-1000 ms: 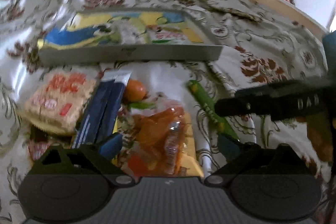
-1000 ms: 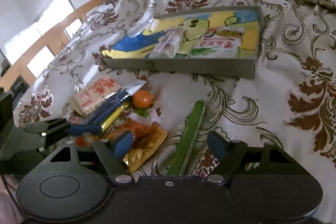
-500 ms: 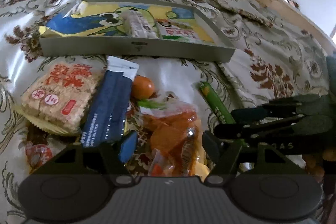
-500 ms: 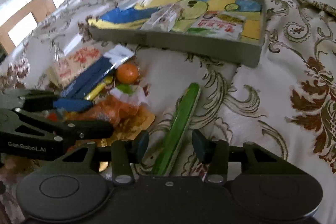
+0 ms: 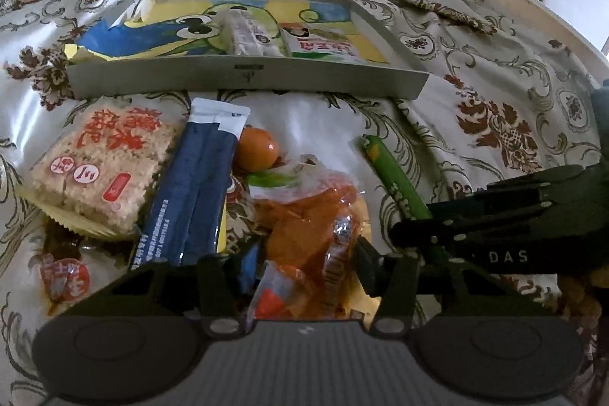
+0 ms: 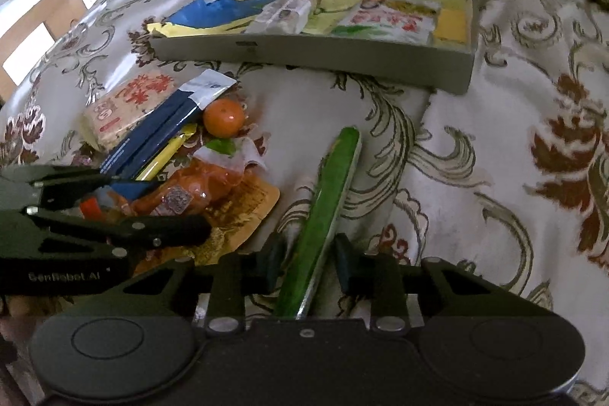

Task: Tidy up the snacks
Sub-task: 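Close the left tool on the orange snack bag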

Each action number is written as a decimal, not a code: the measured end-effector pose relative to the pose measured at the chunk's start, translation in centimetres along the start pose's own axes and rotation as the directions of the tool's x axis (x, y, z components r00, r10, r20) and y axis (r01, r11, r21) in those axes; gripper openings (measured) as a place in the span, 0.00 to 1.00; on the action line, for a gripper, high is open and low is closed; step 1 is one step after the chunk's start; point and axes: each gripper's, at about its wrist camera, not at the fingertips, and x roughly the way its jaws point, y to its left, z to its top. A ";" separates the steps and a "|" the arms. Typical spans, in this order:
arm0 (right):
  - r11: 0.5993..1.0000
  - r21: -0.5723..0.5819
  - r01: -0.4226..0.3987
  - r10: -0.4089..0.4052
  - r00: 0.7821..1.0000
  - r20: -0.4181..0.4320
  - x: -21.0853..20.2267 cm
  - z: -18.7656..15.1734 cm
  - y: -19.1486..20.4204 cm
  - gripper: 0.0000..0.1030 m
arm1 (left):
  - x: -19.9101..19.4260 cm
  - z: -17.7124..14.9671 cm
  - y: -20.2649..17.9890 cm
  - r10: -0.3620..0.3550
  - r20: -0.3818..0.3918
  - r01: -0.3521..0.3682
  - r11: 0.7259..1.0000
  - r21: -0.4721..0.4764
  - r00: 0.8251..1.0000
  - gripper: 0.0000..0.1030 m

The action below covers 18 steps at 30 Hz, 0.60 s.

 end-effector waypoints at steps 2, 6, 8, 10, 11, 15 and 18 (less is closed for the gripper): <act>1.000 0.028 -0.005 0.005 1.000 0.004 -0.1 0.0 -0.2 0.25 | -0.2 0.0 -0.3 0.011 0.007 -0.011 1.000 -0.001 1.000 0.52; 0.998 0.060 -0.008 0.008 1.000 0.011 -0.5 -0.2 -0.3 0.22 | -0.7 -0.1 -0.9 0.031 0.016 -0.031 1.000 -0.003 0.999 0.50; 0.998 0.057 -0.001 0.000 1.000 0.010 -0.7 -0.3 -0.1 0.22 | -0.9 -0.2 -1.1 0.043 0.017 -0.042 0.999 -0.009 0.999 0.50; 0.998 0.062 0.001 -0.002 1.000 0.012 -1.0 -0.3 -0.1 0.21 | -1.2 -0.2 -1.2 0.049 0.018 -0.048 0.999 -0.020 0.999 0.50; 0.998 0.066 0.000 -0.001 1.000 0.012 -1.1 -0.4 -0.1 0.21 | -1.5 -0.3 -1.2 0.050 0.021 -0.050 0.998 -0.029 0.999 0.49; 0.996 0.090 -0.012 0.010 1.000 0.021 -1.9 -0.7 -0.2 0.20 | -2.7 -0.5 -1.3 0.043 0.038 -0.041 0.998 -0.056 0.998 0.49; 0.992 0.119 -0.036 0.033 0.999 0.028 -2.6 -1.0 -0.5 0.20 | -3.7 -0.7 -1.6 0.044 0.059 -0.039 0.997 -0.068 0.997 0.49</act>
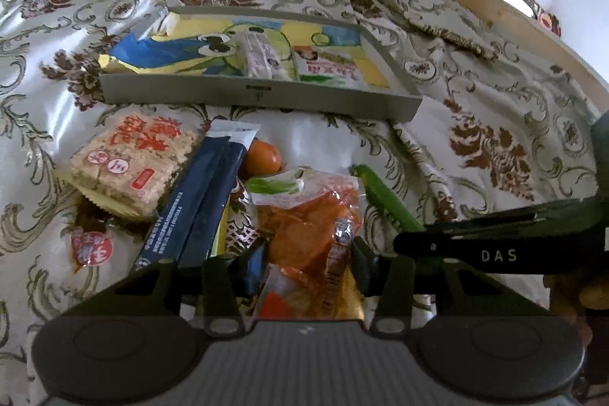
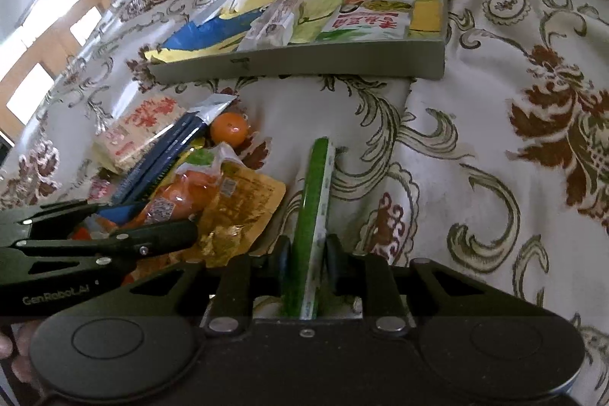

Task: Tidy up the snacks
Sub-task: 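Close the left tool on the orange snack bag, then carry the green stick with the right tool over the tray while the left tool lowers the orange bag in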

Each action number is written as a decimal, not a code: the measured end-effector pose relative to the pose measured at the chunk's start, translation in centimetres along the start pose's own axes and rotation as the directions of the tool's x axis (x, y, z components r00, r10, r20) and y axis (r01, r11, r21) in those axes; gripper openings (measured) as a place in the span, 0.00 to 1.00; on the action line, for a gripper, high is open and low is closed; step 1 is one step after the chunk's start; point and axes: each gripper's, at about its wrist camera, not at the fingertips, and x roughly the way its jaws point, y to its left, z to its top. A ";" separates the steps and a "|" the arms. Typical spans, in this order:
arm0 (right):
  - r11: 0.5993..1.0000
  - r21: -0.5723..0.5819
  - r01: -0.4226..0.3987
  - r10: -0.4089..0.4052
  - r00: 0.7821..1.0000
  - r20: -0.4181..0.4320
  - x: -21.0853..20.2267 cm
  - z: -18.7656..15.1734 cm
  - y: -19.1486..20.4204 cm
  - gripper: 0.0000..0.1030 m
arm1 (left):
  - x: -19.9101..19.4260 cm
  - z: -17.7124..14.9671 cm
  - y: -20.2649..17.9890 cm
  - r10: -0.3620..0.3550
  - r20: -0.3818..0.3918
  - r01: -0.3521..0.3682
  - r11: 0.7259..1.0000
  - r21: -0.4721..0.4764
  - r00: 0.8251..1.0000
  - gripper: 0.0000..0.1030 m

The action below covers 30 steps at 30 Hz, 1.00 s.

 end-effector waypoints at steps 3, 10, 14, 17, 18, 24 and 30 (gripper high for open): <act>0.999 0.029 -0.020 0.019 1.000 0.012 -0.9 -0.2 -0.2 0.19 | -1.2 -0.1 -0.3 0.013 0.038 -0.013 1.000 0.005 0.999 0.49; 0.991 0.104 -0.080 0.072 0.995 0.075 -3.3 -0.3 -1.1 0.18 | -3.4 0.0 -0.5 0.008 0.110 -0.003 0.999 -0.049 0.994 0.49; 0.989 0.119 -0.090 0.079 0.992 0.093 -4.0 -0.3 -1.3 0.18 | -4.1 -0.3 -0.9 0.008 0.128 0.001 0.997 -0.073 0.992 0.49; 0.993 0.099 -0.070 0.061 0.994 0.090 -3.9 -0.4 -1.1 0.18 | -4.5 -0.6 -1.0 0.011 0.138 0.001 0.996 -0.087 0.990 0.49; 0.995 0.085 -0.057 0.049 0.995 0.088 -3.7 -0.5 -1.1 0.18 | -4.5 -0.6 -1.0 0.013 0.140 0.000 0.996 -0.090 0.990 0.49; 0.999 -0.047 0.019 -0.016 0.998 0.058 -0.5 -0.8 0.2 0.19 | -4.5 -0.6 -1.0 0.028 0.142 -0.016 0.996 -0.089 0.989 0.49; 0.988 -0.142 0.066 -0.057 0.996 0.061 2.4 -0.5 1.3 0.21 | -4.1 -0.4 -0.3 0.032 0.145 -0.015 0.994 -0.111 0.989 0.49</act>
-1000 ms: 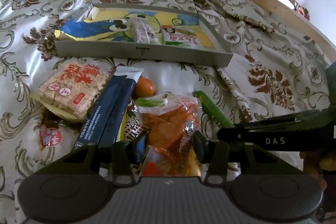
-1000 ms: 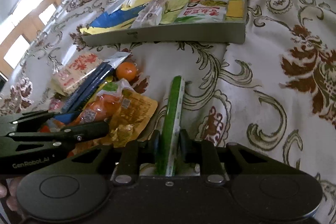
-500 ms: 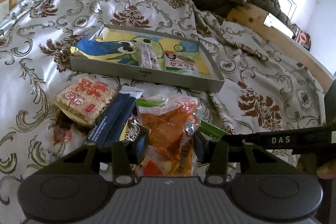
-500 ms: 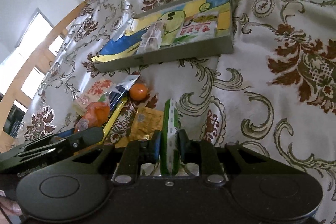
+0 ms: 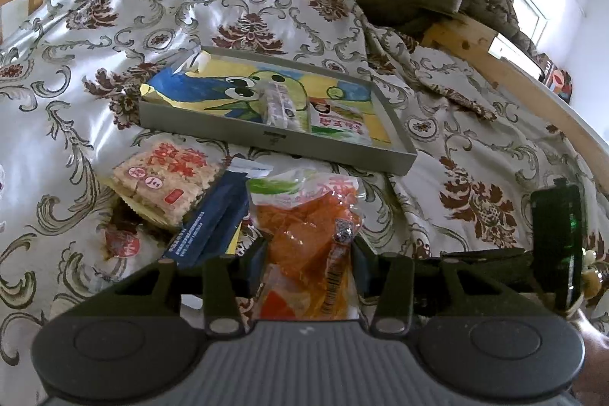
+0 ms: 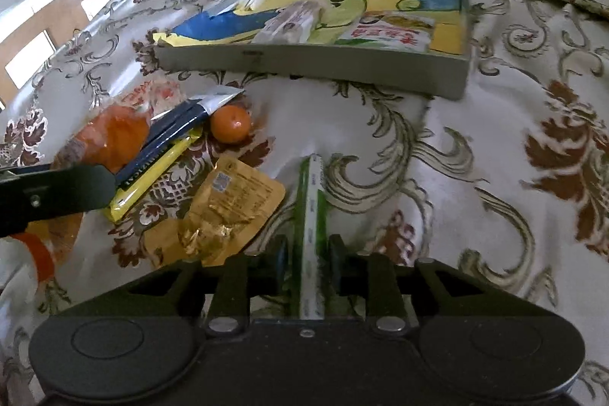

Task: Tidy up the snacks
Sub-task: 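Carry the green stick with the right tool over the tray while the left tool lowers the orange bag in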

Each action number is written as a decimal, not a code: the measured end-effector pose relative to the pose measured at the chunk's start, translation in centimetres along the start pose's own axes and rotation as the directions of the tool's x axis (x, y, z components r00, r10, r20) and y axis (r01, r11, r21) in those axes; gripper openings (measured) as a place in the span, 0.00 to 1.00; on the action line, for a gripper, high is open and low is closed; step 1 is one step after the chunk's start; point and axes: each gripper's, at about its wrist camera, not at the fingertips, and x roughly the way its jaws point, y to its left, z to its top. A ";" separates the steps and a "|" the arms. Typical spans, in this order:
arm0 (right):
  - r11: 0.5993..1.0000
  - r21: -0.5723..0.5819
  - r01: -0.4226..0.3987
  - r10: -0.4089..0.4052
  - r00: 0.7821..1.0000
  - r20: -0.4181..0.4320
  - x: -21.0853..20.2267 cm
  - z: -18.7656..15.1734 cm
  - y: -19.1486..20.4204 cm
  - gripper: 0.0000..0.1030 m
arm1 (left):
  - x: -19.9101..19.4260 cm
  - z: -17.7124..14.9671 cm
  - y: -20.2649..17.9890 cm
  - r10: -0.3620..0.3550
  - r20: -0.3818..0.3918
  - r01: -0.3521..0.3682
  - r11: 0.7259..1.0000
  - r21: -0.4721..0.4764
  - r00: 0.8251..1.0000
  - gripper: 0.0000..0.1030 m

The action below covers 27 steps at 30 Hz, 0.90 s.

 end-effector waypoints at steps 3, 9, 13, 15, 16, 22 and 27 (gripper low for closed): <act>1.000 0.013 0.009 -0.009 1.000 0.007 0.2 0.4 0.1 0.18 | 0.3 0.2 0.3 -0.001 0.003 0.001 1.000 -0.016 1.000 0.49; 0.999 0.054 0.000 -0.004 0.997 0.077 -1.8 1.7 -0.2 0.18 | 1.3 2.2 0.2 -0.010 0.025 0.010 1.000 -0.013 1.000 0.49; 0.996 0.087 -0.032 0.018 0.987 0.161 -3.3 3.5 -1.3 0.18 | 2.0 4.5 -0.3 -0.011 0.062 0.010 1.000 0.013 0.998 0.49; 0.993 0.105 -0.049 0.026 0.978 0.208 -3.7 4.8 -2.1 0.18 | 2.6 5.8 -0.5 -0.009 0.079 0.007 1.000 0.015 0.997 0.49; 0.992 0.113 -0.056 0.028 0.973 0.230 -3.9 5.5 -2.6 0.18 | 3.0 6.4 -0.5 -0.008 0.089 0.007 1.000 0.013 0.996 0.49; 0.983 0.153 -0.098 0.038 0.935 0.353 -3.1 10.2 -5.3 0.18 | 6.9 10.3 -1.1 -0.006 0.129 0.004 1.000 0.018 0.992 0.49; 0.981 0.174 -0.086 0.011 0.920 0.392 -0.9 13.5 -7.4 0.18 | 11.3 12.8 -0.9 -0.006 0.135 0.006 1.000 -0.001 0.991 0.49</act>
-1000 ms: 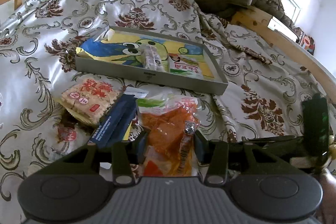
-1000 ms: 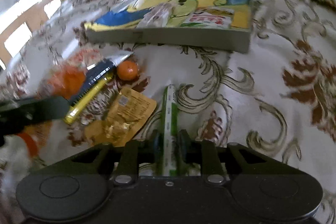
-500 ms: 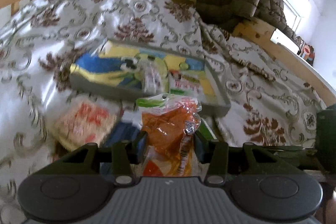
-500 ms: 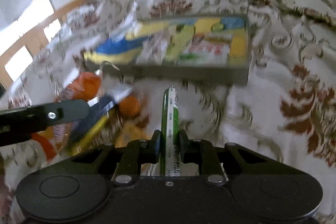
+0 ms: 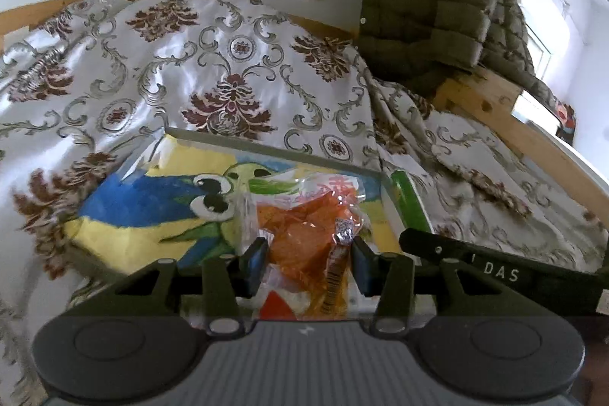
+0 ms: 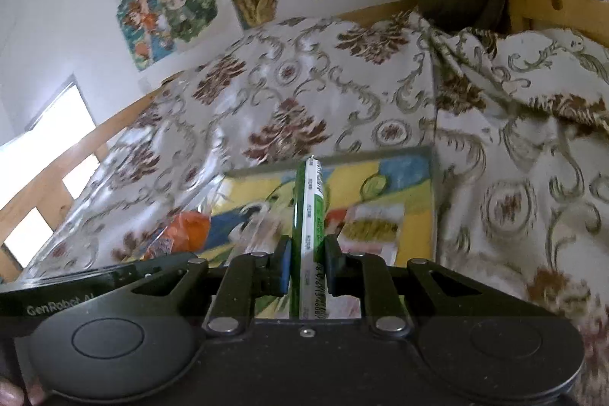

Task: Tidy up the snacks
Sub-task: 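Carry the green stick with the right tool over the tray while the left tool lowers the orange bag in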

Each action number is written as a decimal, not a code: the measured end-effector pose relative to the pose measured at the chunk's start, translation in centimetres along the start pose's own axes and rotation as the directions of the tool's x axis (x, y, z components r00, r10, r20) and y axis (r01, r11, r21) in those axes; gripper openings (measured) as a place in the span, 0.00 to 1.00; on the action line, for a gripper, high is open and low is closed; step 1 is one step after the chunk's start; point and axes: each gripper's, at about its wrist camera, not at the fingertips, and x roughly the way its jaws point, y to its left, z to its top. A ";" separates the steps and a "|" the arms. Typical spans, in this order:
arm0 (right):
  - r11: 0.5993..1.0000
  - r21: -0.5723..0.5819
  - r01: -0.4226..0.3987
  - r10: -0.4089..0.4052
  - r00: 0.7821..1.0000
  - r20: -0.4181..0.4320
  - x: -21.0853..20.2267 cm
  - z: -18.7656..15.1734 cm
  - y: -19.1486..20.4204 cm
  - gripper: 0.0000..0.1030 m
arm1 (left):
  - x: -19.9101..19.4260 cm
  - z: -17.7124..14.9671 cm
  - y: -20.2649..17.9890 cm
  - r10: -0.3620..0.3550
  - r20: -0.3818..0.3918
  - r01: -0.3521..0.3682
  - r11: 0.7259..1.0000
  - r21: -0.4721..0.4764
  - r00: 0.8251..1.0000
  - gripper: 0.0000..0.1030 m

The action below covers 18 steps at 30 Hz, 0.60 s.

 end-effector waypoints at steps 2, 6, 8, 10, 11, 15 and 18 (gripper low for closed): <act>1.000 0.025 -0.003 0.003 1.000 0.009 1.4 0.6 -0.8 0.18 | 1.7 0.6 0.2 -0.002 0.002 0.002 1.000 -0.012 1.000 0.49; 0.998 0.056 -0.002 0.001 1.000 0.016 3.8 1.1 -2.0 0.18 | 4.6 1.7 0.5 0.000 0.001 0.000 1.000 -0.016 1.000 0.49; 0.997 0.072 0.001 -0.001 1.000 0.006 4.9 1.0 -2.5 0.18 | 5.9 1.9 0.5 0.005 -0.003 -0.005 1.000 -0.014 1.000 0.49; 0.997 0.082 0.007 -0.006 1.000 -0.012 5.7 0.7 -2.8 0.18 | 7.0 2.0 0.3 0.009 -0.010 -0.009 1.000 -0.003 1.000 0.49; 0.996 0.083 0.010 -0.008 1.000 -0.022 6.1 0.5 -2.9 0.18 | 7.5 2.0 0.2 0.011 -0.014 -0.011 1.000 0.003 1.000 0.49; 0.998 0.055 0.028 -0.026 0.999 -0.040 6.8 -0.3 -2.8 0.18 | 8.9 1.5 0.4 0.019 -0.032 -0.019 1.000 0.005 0.999 0.49; 0.998 0.046 0.043 -0.041 0.998 -0.049 7.2 -0.6 -3.0 0.18 | 9.3 1.1 0.5 0.027 -0.042 -0.027 1.000 0.006 0.999 0.49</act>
